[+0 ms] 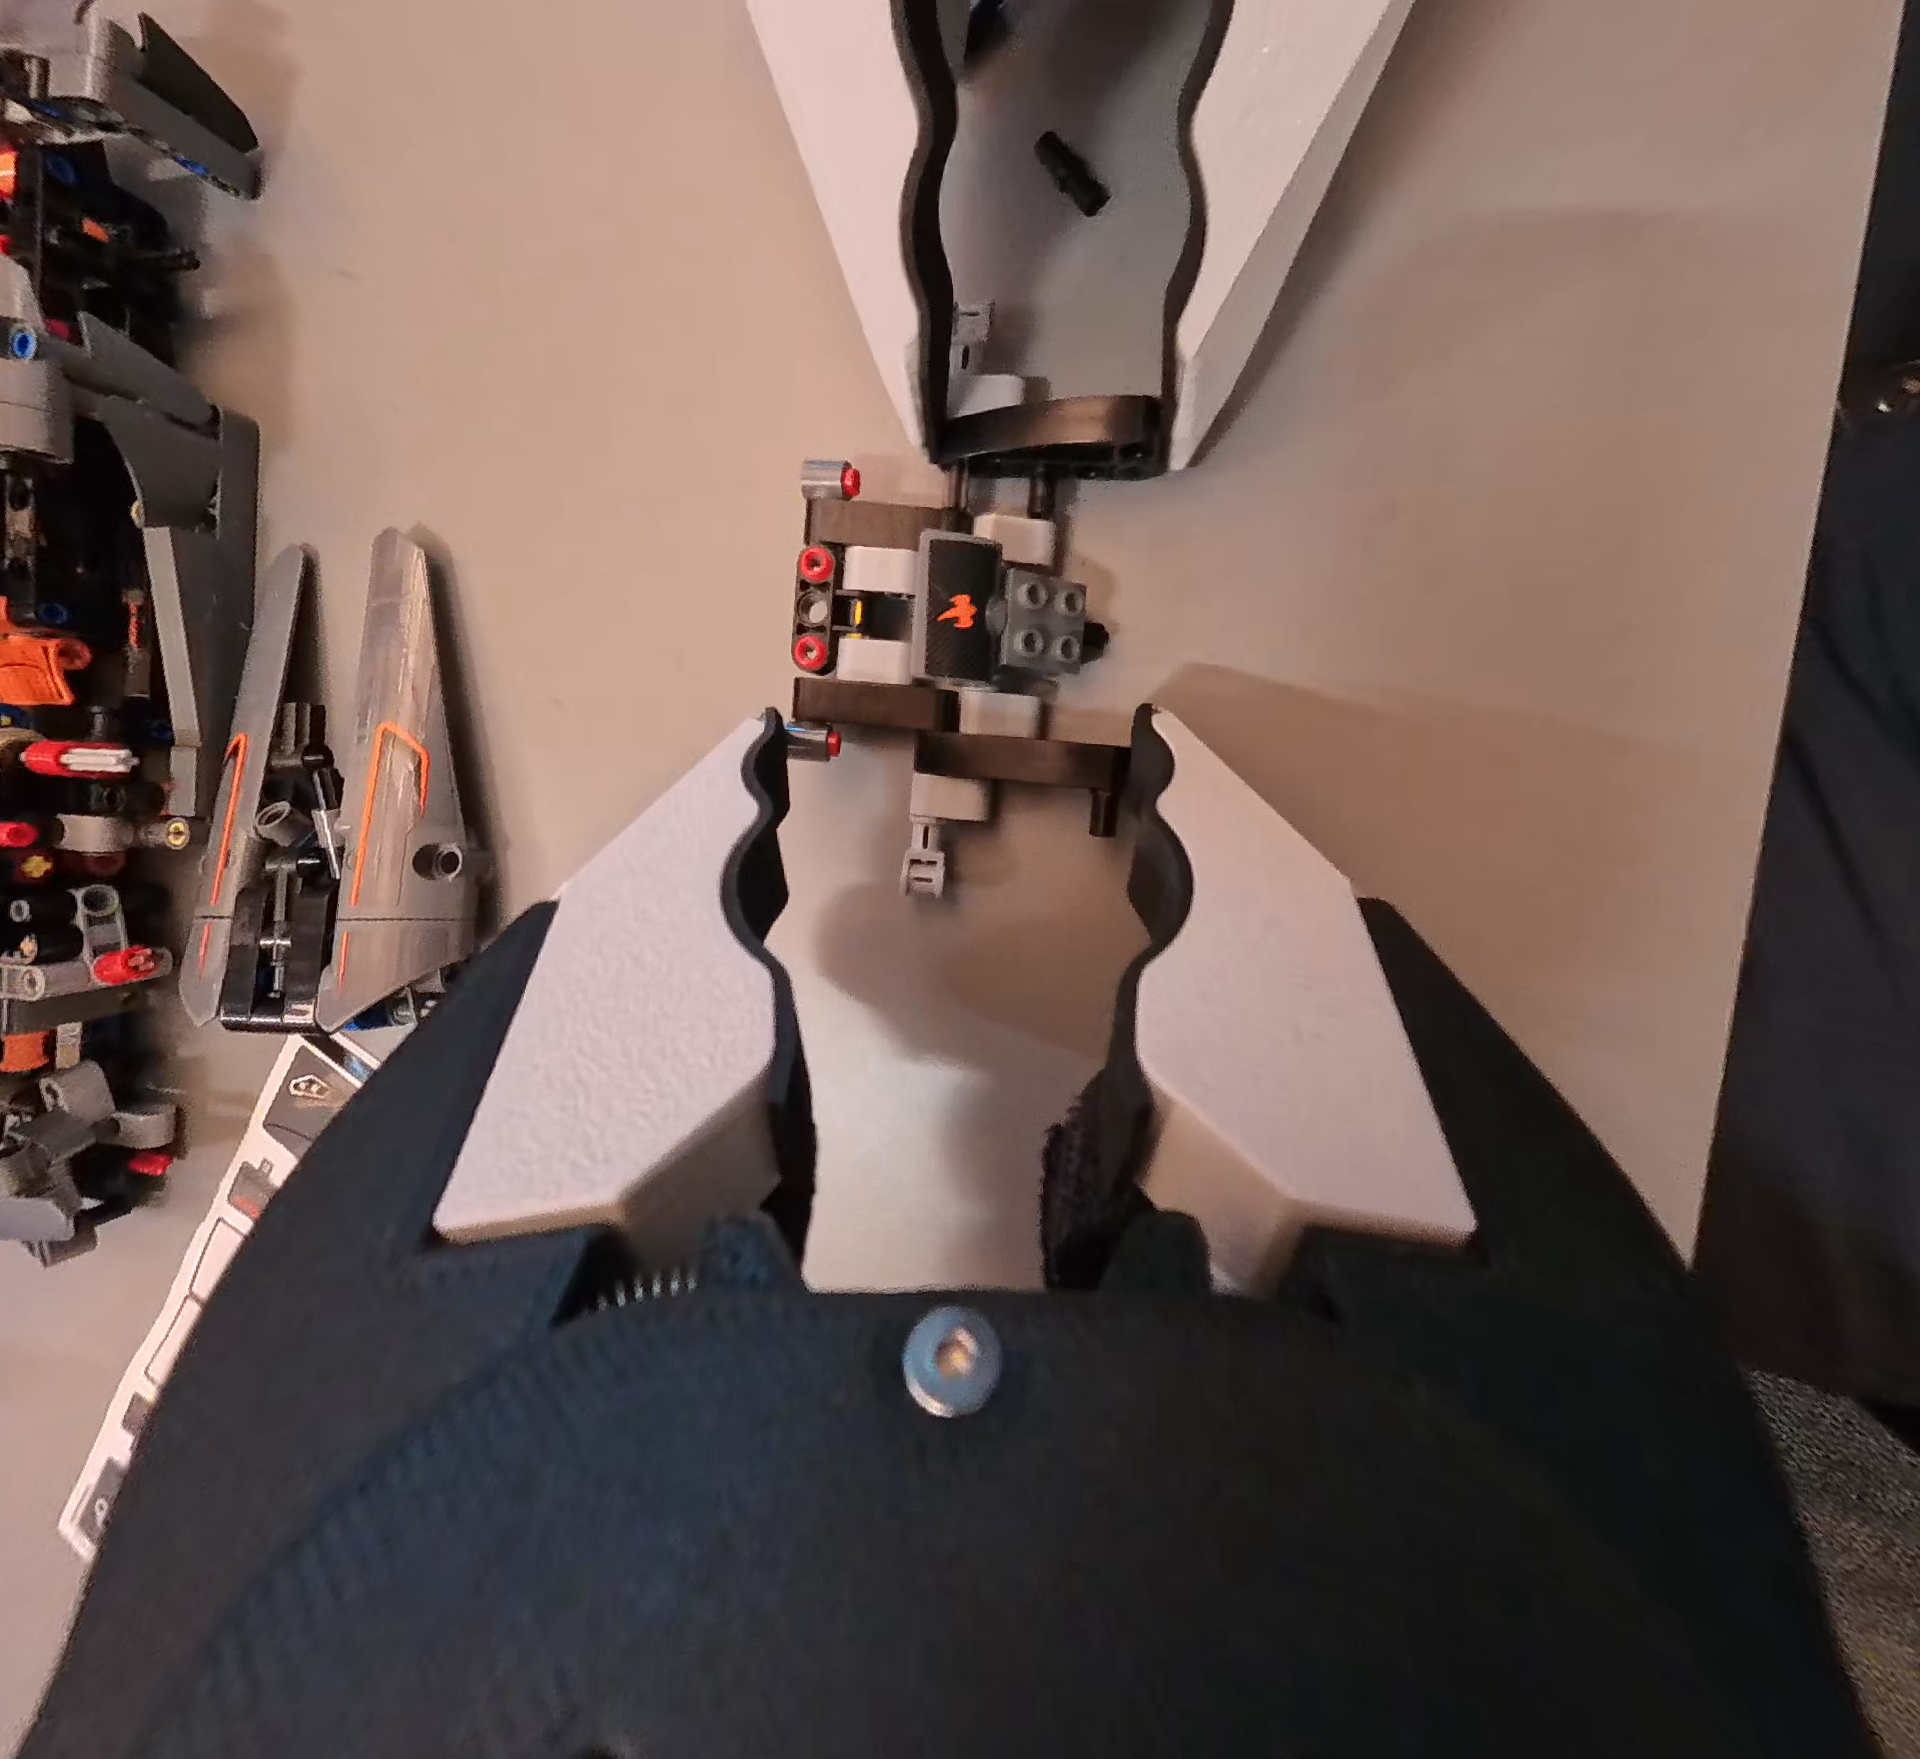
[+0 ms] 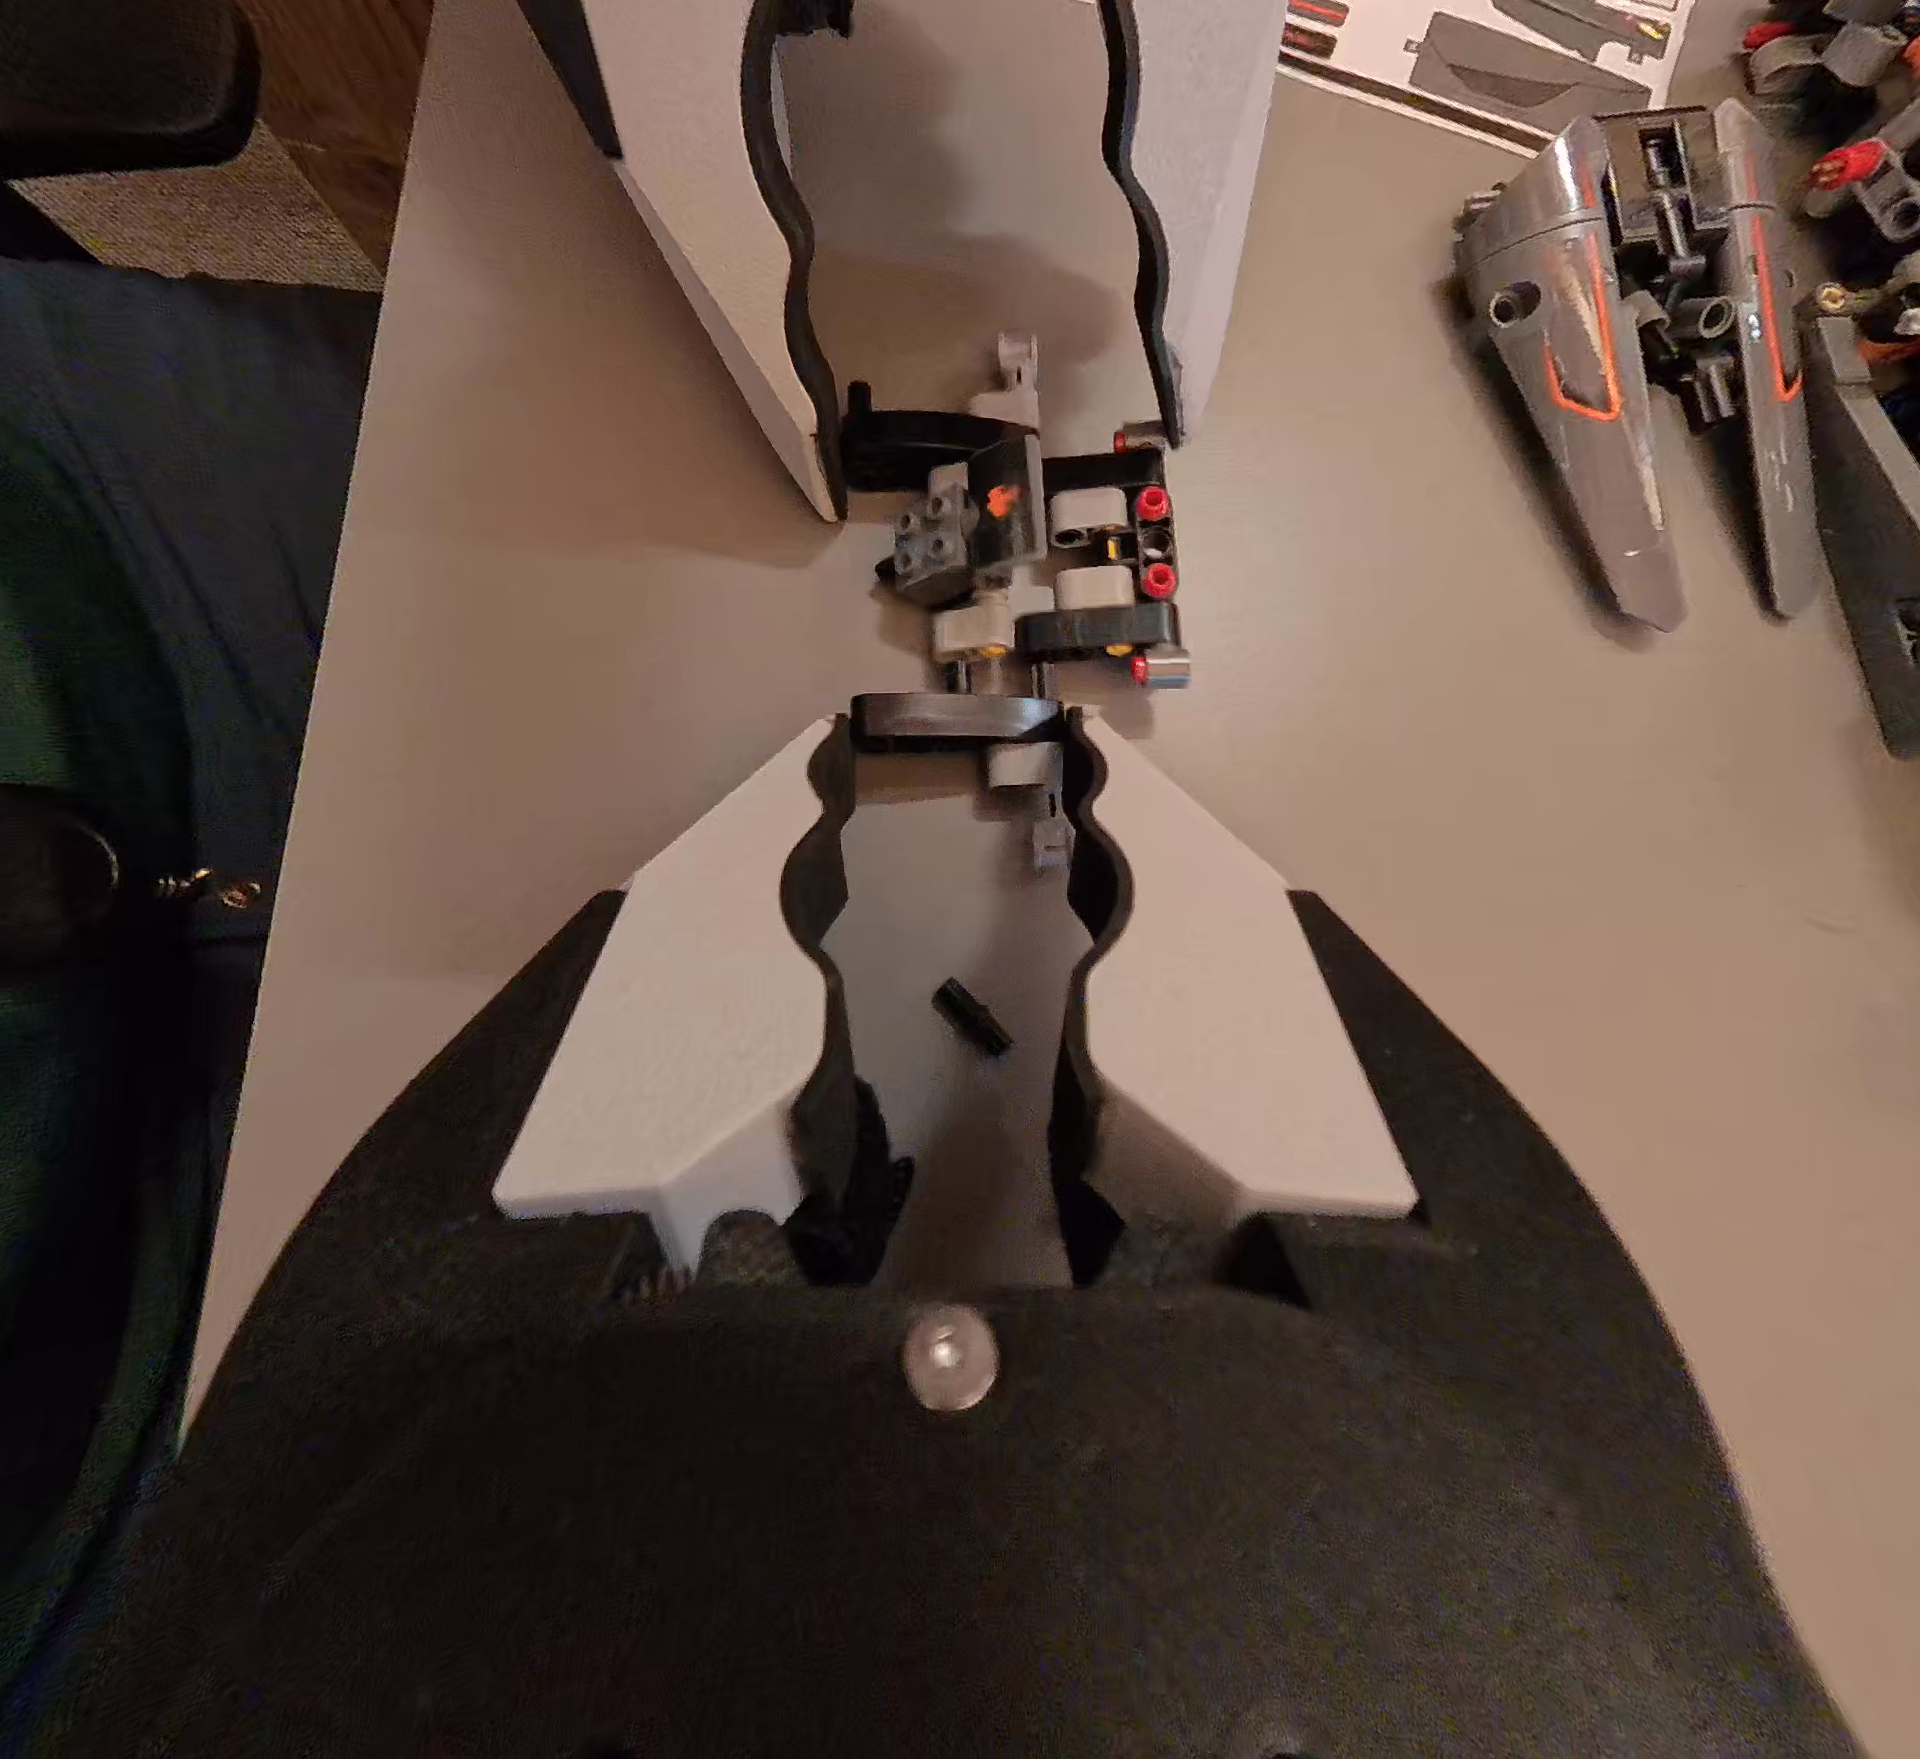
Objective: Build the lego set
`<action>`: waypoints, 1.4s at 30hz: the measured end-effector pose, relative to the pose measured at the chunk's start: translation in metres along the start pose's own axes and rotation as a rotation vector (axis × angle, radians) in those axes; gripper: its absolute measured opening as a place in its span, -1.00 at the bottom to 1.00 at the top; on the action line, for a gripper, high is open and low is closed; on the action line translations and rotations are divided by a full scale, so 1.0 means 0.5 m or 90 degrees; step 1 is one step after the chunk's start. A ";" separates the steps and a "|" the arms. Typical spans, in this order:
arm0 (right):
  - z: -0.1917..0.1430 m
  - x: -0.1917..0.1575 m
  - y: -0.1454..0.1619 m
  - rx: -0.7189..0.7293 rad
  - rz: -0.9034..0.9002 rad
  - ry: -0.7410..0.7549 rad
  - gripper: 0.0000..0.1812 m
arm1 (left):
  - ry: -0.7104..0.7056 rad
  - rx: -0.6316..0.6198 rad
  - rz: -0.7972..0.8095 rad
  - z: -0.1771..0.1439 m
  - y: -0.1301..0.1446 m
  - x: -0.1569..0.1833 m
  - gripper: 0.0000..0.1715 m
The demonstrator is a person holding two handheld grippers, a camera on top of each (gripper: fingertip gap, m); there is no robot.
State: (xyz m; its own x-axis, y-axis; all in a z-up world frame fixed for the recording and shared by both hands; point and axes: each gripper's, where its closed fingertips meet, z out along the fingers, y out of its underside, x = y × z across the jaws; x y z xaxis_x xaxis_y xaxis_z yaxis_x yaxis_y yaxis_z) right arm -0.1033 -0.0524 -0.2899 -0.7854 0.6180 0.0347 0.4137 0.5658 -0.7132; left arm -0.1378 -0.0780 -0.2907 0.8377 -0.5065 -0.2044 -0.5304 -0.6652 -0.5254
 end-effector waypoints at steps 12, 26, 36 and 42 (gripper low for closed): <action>0.006 -0.003 0.003 -0.002 -0.017 0.000 -0.58 | 0.058 0.029 -0.022 -0.047 -0.052 -0.070 -0.57; 0.004 -0.003 0.003 0.011 -0.025 0.001 -0.58 | 0.217 -0.043 -0.041 0.030 -0.027 -0.029 -0.84; 0.001 0.000 0.002 0.017 -0.050 0.031 -0.58 | 0.235 -0.007 -0.081 0.030 -0.028 -0.028 -0.84; 0.000 -0.002 0.001 0.022 -0.061 0.034 -0.58 | 0.236 0.015 -0.101 0.030 -0.029 -0.028 -0.84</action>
State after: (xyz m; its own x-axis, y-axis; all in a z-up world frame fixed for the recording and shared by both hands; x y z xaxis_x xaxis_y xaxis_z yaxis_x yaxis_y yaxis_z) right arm -0.1025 -0.0526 -0.2905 -0.7949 0.5902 0.1406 0.3205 0.6053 -0.7286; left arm -0.1402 -0.0529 -0.2928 0.8026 -0.5653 0.1904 -0.3917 -0.7401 -0.5466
